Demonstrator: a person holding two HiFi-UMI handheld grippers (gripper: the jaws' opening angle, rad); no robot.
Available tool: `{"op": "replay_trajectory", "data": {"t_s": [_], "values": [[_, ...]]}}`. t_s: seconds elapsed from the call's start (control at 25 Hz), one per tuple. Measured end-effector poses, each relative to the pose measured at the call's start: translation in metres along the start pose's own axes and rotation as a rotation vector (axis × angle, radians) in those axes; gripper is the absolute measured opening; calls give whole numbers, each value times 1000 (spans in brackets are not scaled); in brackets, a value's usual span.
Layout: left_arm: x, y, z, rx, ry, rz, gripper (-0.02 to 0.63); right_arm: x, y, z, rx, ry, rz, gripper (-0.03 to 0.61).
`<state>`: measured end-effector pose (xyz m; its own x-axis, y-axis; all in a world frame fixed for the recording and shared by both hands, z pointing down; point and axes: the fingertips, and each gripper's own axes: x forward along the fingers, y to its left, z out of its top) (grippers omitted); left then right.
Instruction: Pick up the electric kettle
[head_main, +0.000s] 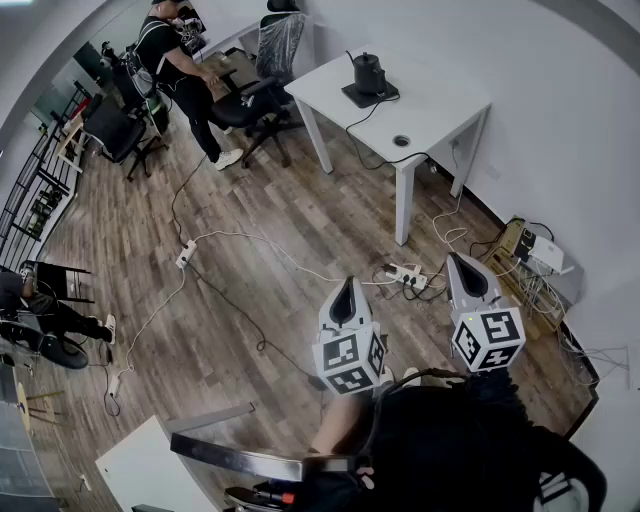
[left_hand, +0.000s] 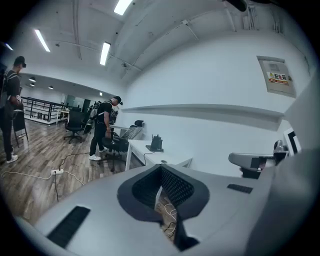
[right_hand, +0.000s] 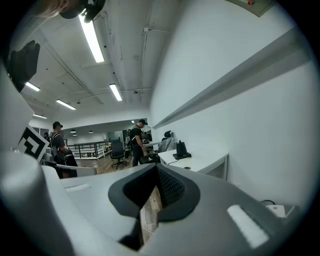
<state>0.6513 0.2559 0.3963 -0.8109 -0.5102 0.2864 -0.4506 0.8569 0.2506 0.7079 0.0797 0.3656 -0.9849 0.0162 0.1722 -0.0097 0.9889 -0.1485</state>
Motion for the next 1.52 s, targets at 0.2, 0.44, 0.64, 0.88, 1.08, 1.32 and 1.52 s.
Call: {"op": "replay_trajectory", "data": {"t_s": [0.2, 0.44, 0.64, 0.88, 1.08, 1.32, 1.52], "values": [[1, -3, -7, 0, 12, -3, 0, -2, -4, -5, 1, 5, -7, 2], [6, -2, -8, -5, 17, -3, 0, 3, -7, -5, 9, 5, -5, 2], [-2, 3, -9, -15, 21, -2, 0, 0, -4, -2, 56, -26, -17, 2], [-5, 29, -8, -20, 20, 12, 0, 12, 2, -4, 66, -36, -46, 2], [-6, 56, -7, -32, 20, 22, 0, 22, 18, -6, 61, -45, -53, 2], [4, 75, -19, -59, 49, 28, 0, 38, 28, -18, 37, -10, -59, 2], [30, 86, -11, -72, 43, 42, 0, 68, 21, -17, 23, 4, -53, 2]]}}
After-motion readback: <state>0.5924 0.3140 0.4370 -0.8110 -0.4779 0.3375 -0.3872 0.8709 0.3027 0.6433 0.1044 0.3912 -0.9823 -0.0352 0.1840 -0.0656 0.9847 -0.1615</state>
